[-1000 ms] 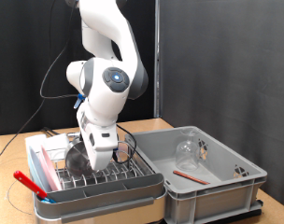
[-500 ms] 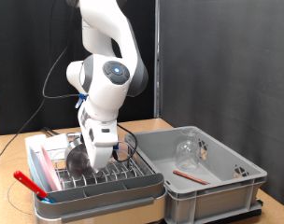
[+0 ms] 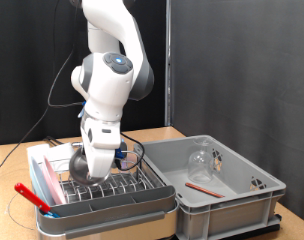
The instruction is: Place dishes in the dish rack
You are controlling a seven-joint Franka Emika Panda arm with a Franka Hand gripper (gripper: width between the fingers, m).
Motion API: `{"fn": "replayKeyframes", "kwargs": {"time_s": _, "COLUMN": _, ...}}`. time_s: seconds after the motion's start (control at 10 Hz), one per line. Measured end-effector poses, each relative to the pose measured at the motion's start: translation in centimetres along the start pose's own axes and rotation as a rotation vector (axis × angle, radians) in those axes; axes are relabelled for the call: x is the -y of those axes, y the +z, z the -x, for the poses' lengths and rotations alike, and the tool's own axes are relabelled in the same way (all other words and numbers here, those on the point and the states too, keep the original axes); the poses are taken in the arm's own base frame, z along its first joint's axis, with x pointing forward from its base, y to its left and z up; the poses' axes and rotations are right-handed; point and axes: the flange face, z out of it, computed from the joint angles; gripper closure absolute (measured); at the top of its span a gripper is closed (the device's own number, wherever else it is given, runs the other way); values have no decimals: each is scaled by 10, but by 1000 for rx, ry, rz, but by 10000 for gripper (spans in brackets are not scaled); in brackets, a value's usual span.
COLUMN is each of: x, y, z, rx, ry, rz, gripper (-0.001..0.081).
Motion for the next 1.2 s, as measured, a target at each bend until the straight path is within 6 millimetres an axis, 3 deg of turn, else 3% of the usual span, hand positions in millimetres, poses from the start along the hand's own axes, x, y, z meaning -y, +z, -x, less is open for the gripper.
{"fn": "replayKeyframes", "kwargs": {"time_s": 0.3, "x": -16, "y": -11, "z": 2, "rx": -12, "ry": 15, "rz": 27, "gripper": 2}}
{"fn": "replayKeyframes", "kwargs": {"time_s": 0.6, "x": -12, "y": -14, "z": 2, "rx": 15, "ry": -79, "rz": -57, "gripper": 2}}
{"fn": "replayKeyframes", "kwargs": {"time_s": 0.9, "x": 17, "y": -3, "z": -2, "rx": 96, "ry": -240, "rz": -189, "gripper": 2}}
{"fn": "replayKeyframes", "kwargs": {"time_s": 1.2, "x": 55, "y": 28, "z": -7, "rx": 176, "ry": -331, "rz": -243, "gripper": 2}}
